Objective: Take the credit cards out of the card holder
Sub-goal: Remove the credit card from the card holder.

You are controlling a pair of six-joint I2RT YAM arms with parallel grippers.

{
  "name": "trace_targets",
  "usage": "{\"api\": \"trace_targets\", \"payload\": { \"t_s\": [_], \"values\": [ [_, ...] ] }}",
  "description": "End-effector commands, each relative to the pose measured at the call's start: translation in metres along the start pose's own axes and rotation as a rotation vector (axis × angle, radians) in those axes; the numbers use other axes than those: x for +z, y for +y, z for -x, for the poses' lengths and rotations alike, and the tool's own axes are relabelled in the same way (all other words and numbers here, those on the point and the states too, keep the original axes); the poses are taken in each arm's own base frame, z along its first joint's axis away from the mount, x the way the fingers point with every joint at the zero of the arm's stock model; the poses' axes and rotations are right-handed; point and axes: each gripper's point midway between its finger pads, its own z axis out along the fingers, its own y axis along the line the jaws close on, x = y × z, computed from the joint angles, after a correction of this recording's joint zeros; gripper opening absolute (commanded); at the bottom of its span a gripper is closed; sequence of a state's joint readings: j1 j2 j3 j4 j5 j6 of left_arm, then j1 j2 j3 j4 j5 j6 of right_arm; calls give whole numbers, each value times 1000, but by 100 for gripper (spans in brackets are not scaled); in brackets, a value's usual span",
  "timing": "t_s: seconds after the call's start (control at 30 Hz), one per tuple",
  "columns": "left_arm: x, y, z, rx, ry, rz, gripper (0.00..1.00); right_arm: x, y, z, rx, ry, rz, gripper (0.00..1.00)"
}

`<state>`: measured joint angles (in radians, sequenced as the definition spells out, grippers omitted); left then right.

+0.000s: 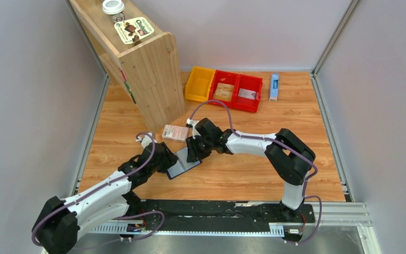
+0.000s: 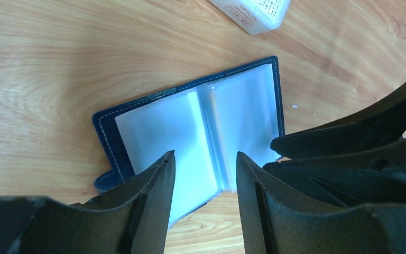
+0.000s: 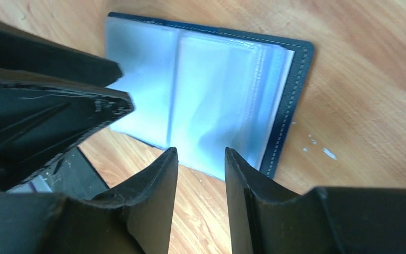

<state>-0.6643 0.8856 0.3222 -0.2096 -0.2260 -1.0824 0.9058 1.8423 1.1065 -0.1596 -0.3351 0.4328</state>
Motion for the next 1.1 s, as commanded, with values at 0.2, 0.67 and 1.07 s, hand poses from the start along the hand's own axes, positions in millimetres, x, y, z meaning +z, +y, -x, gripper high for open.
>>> {"api": "trace_targets", "payload": {
  "t_s": [0.2, 0.67, 1.07],
  "values": [
    [-11, 43, -8, 7, 38, 219, 53, -6, 4, 24, -47, -73, -76, 44],
    [-6, 68, -26, 54, 146, 382, 43, 9, 14, 14, -53, -23, -33, 40],
    [-6, 69, -31, 28, 136, 343, 41, 23, 25, 4, -31, 38, 51, 38]
  ]
}}
